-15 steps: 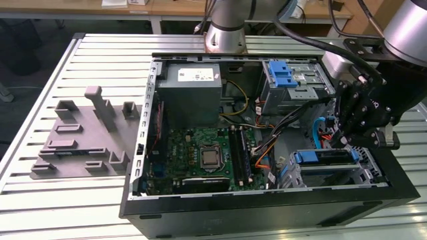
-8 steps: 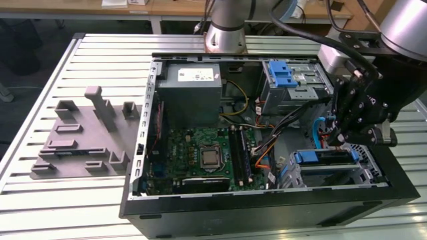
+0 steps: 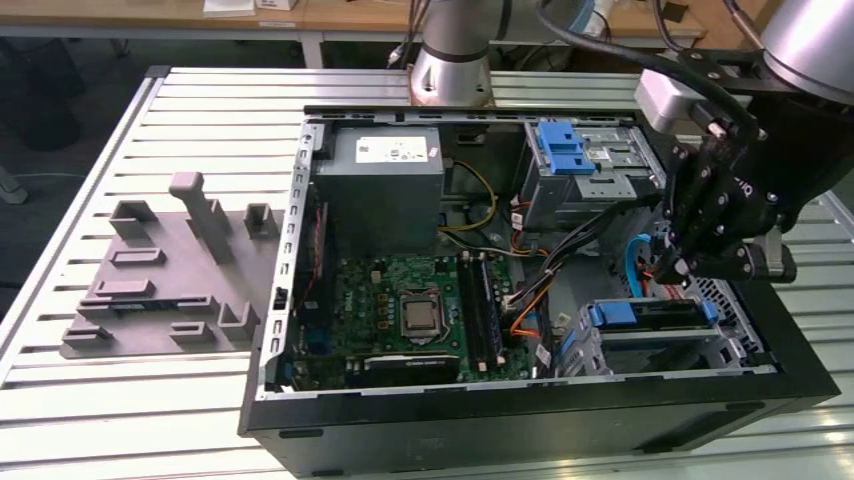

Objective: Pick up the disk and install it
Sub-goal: 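Insert the second disk wire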

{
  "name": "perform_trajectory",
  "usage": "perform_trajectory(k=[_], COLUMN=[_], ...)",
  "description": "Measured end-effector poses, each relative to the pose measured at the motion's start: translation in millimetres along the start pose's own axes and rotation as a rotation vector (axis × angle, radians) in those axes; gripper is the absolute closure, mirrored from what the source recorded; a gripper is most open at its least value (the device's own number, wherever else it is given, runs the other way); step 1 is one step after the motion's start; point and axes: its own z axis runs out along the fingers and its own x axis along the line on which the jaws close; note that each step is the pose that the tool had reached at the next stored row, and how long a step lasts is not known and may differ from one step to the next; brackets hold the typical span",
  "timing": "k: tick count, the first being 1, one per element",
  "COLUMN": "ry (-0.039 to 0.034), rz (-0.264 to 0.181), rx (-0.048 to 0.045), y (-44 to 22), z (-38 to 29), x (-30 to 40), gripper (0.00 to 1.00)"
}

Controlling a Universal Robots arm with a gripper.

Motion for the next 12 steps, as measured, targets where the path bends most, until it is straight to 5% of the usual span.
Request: perform_trajectory(k=[12], ry=[0.0], rz=[0.0], rx=[0.0], y=[4.6], z=[-8.3], x=[-11.6], gripper=[0.89])
